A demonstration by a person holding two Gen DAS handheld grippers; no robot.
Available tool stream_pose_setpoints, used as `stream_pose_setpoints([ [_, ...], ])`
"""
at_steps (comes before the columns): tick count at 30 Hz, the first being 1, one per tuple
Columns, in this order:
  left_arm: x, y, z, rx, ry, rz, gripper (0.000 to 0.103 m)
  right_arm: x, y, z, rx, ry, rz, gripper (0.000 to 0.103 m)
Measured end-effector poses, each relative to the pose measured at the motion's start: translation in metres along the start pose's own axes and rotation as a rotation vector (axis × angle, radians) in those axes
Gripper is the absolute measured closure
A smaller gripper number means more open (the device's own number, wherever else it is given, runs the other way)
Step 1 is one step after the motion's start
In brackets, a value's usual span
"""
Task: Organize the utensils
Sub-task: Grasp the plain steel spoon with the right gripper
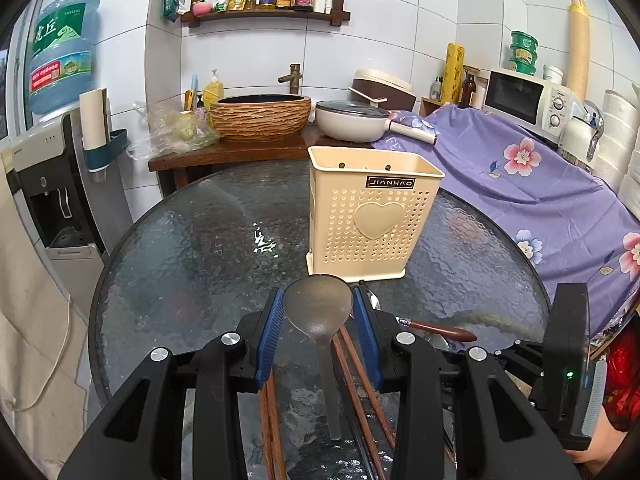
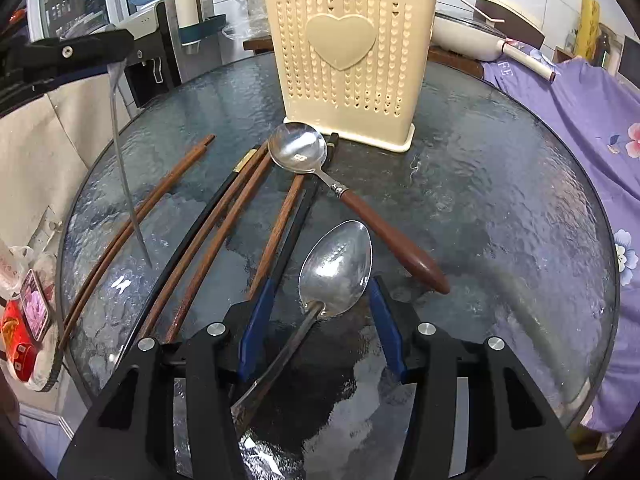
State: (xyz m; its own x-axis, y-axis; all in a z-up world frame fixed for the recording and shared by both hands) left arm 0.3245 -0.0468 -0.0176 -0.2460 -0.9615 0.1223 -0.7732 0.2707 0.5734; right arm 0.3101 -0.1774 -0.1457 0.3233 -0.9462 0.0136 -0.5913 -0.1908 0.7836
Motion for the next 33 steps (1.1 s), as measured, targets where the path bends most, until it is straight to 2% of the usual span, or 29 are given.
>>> stream_pose_setpoints([
  [18,-0.001,-0.005,0.000,-0.004,0.002,0.015,0.068,0.005,-0.019,-0.011,-0.013,-0.040,0.061,0.054],
  [23,0.001,-0.009,-0.001,-0.007,-0.002,0.018,0.068,0.005,-0.021,-0.014,-0.009,-0.036,0.061,0.065],
  [33,0.005,-0.010,-0.001,-0.008,-0.008,0.020,0.068,0.003,-0.018,-0.016,0.006,-0.008,0.047,0.066],
])
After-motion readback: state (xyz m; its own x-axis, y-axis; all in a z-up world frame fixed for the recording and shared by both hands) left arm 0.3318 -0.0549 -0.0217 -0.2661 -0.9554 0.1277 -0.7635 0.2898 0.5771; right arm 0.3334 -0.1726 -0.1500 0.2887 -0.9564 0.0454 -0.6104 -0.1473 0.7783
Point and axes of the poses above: each gripper's, at about its wrist camera, not at the fingertips, and y roughly against the way its jaws point, x to its right, z to its underside, the point moved 9 cm from there along -y, roughly the way its jaws point, and after that the axes turned 4 degrees about y, right-handed, at the moved point
